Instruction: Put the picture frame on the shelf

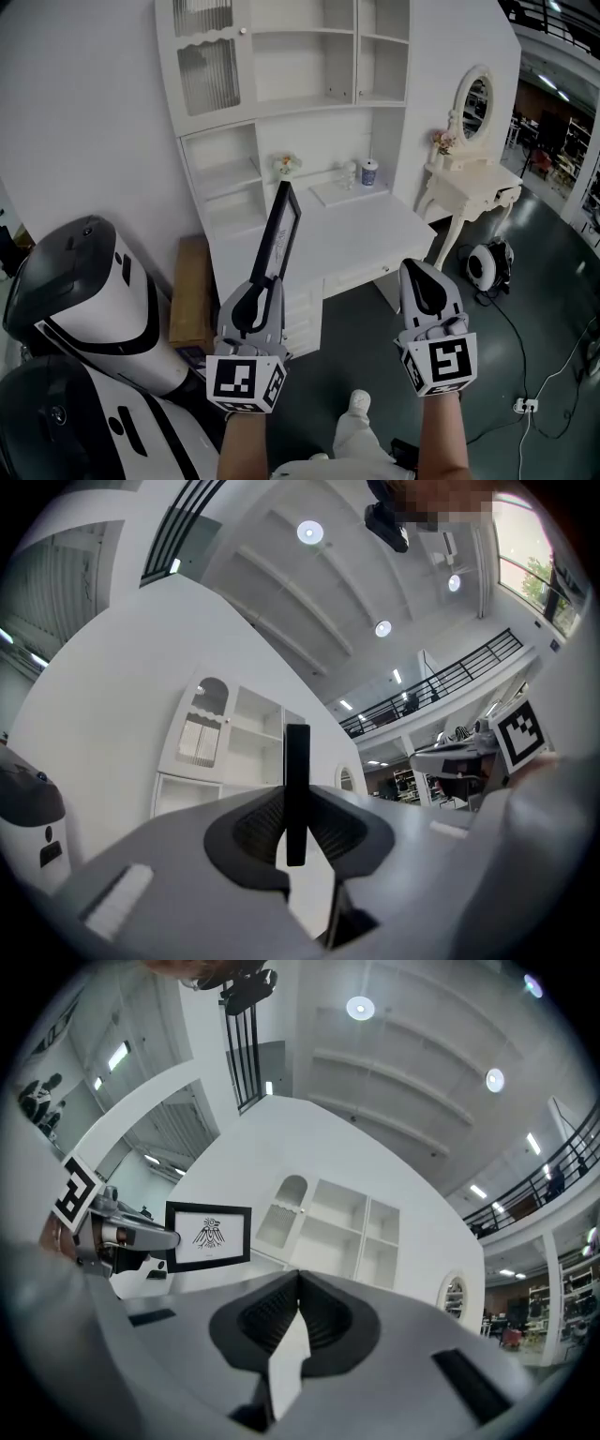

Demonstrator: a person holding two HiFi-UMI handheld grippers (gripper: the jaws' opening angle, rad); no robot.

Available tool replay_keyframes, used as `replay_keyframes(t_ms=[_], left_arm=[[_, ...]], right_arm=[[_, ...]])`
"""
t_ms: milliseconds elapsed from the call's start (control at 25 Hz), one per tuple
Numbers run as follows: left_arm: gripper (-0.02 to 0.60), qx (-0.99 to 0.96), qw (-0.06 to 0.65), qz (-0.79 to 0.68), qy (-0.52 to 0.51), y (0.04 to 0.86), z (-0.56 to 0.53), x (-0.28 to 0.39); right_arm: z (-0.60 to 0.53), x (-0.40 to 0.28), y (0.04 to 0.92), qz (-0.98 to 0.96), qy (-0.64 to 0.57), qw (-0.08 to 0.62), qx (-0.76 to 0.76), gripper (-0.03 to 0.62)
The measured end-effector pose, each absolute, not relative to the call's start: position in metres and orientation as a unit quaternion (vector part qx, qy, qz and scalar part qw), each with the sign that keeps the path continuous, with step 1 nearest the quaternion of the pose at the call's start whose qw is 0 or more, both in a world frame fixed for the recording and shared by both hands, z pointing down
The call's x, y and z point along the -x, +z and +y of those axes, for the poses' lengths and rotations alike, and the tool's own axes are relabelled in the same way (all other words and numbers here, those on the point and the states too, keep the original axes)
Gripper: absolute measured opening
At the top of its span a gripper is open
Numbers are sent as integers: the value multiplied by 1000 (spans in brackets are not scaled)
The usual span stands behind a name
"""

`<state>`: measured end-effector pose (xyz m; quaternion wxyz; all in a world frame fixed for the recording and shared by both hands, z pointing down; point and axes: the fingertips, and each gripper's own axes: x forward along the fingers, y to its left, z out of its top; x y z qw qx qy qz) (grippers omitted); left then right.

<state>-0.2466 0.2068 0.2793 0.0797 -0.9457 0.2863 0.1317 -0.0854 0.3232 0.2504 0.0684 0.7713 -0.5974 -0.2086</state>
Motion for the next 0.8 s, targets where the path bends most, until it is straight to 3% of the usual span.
replay_keyframes(t_ms=[800], left_arm=[[75,923,85,349,137,247,61,28]], right_arm=[[163,-146,229,-647,-215,28,-731,8]])
